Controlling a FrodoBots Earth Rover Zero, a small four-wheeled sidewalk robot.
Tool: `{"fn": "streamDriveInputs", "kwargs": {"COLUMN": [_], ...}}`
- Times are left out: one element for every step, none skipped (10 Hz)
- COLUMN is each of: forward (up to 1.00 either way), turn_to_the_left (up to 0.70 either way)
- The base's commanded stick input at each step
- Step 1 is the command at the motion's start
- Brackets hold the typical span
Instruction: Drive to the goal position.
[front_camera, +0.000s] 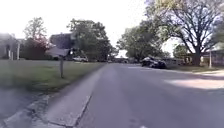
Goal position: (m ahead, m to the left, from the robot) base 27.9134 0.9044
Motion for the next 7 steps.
{"fn": "streamDriveInputs", "kwargs": {"forward": [1.00, 1.00, 1.00, 1.00, 1.00, 1.00, 1.00], "turn_to_the_left": [0.00, 0.00, 0.00, 0.00, 0.00, 0.00, 0.00]}}
